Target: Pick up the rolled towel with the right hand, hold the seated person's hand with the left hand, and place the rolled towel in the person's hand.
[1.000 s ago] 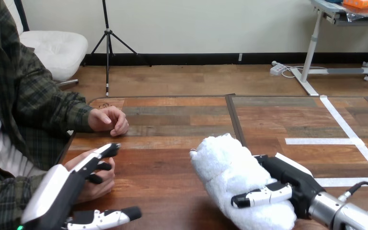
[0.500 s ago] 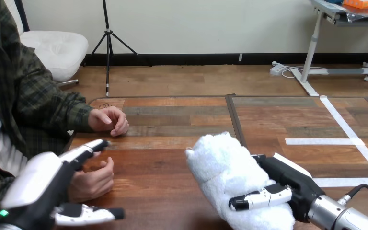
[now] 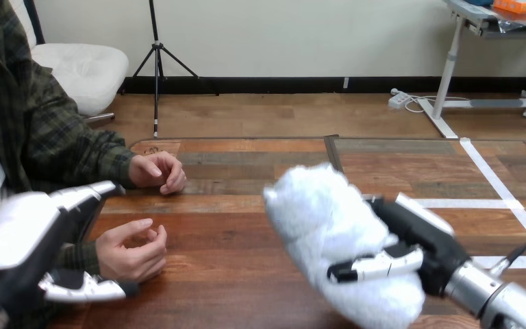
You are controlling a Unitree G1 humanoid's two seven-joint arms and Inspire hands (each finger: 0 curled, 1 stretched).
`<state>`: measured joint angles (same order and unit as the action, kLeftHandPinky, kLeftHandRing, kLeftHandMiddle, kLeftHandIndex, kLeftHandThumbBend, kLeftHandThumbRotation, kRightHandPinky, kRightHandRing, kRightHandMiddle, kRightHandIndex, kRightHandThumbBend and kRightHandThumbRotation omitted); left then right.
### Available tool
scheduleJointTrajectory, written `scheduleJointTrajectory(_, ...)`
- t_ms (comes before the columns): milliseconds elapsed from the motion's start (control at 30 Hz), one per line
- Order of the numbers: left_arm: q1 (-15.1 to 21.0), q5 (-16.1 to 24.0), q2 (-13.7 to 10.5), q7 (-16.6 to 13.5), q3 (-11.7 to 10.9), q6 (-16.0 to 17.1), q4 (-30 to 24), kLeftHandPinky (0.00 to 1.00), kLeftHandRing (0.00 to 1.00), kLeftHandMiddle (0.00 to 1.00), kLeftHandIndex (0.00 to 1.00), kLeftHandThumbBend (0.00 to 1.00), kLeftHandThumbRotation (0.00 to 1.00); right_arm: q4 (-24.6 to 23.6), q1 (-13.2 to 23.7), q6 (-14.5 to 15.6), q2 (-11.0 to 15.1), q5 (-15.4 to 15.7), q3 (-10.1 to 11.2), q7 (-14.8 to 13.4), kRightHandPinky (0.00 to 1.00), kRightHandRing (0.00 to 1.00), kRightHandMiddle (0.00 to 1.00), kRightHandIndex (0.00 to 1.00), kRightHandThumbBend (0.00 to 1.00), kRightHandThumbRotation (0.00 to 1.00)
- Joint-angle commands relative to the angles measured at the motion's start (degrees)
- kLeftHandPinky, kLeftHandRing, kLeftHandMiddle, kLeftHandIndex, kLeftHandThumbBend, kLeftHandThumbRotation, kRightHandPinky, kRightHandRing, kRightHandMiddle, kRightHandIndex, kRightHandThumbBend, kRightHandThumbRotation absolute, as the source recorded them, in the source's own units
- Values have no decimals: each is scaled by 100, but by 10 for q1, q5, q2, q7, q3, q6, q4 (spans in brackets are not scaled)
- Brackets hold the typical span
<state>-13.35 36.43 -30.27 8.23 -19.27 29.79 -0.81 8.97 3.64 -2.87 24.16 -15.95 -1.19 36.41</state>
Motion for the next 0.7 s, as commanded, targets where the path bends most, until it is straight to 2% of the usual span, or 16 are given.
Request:
scheduleJointTrajectory(0,61,8,-34,-36,-7,-2,-63,78,88,87,87,100,31,-82,48,-8,3,-31,46,-12,9,15,20,22,69,0)
scheduleJointTrajectory(300,55,15,-43,-48,0,-30,-77,77,91,90,90,100,31,-84,46,-9,6,-27,52,-3,9,15,21,22,70,0)
scheduleJointTrajectory(667,60,12,-55,-67,5,-35,-61,75,91,92,91,100,29,-78,49,-11,9,-21,57,1,9,15,21,22,70,0)
